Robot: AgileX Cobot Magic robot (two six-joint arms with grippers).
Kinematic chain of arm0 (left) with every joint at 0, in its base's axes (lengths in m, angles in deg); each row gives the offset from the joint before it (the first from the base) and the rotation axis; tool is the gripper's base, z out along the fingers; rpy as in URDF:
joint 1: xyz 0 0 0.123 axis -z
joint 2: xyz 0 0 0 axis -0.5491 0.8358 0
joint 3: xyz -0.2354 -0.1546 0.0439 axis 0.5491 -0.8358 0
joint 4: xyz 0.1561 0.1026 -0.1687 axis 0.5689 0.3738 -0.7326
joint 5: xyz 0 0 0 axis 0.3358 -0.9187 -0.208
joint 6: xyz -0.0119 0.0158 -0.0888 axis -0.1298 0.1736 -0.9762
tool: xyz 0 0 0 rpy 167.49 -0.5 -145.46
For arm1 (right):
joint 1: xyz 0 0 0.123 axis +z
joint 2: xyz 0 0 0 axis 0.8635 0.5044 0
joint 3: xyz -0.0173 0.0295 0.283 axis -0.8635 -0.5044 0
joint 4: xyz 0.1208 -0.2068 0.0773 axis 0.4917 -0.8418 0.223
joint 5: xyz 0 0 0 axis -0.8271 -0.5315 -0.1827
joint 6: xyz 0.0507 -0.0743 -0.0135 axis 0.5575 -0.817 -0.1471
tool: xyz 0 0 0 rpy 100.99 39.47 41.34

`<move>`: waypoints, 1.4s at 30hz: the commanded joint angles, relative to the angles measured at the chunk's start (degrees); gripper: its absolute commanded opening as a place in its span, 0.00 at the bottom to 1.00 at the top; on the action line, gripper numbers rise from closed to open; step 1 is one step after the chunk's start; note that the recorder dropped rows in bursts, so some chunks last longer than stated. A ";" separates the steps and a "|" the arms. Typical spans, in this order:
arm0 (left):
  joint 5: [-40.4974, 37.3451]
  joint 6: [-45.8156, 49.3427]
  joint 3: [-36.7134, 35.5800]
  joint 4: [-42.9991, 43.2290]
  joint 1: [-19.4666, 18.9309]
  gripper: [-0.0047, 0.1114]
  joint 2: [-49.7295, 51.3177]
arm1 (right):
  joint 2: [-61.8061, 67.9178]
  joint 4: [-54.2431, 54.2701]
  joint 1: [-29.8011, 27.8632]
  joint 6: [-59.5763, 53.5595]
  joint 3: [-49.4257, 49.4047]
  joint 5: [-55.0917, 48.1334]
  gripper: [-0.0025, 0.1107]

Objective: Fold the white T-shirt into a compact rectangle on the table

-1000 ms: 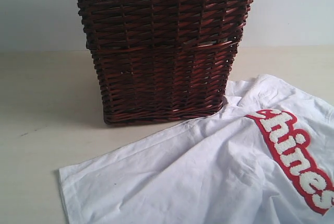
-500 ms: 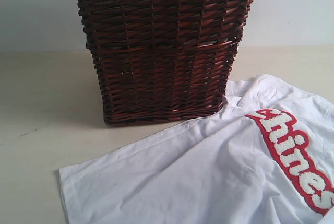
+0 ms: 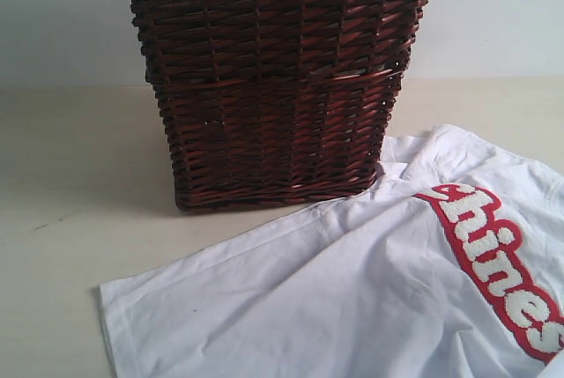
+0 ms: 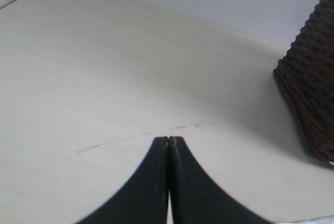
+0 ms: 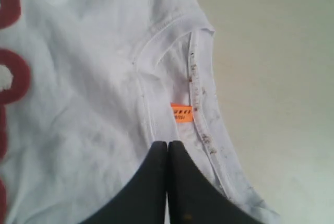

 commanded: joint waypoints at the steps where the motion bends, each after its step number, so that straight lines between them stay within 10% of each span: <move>1: 0.19 -0.22 -0.14 -0.10 0.32 0.04 0.21 | 5.99 -0.75 0.22 -5.56 0.38 1.89 0.02; 16: 0.19 -0.22 -0.14 -0.10 0.32 0.04 0.21 | 18.14 -0.75 0.10 -1.97 0.38 22.89 0.02; 42: 0.19 -0.22 -0.14 -0.10 0.32 0.04 0.21 | 4.56 -4.68 -0.15 14.19 0.38 23.08 0.02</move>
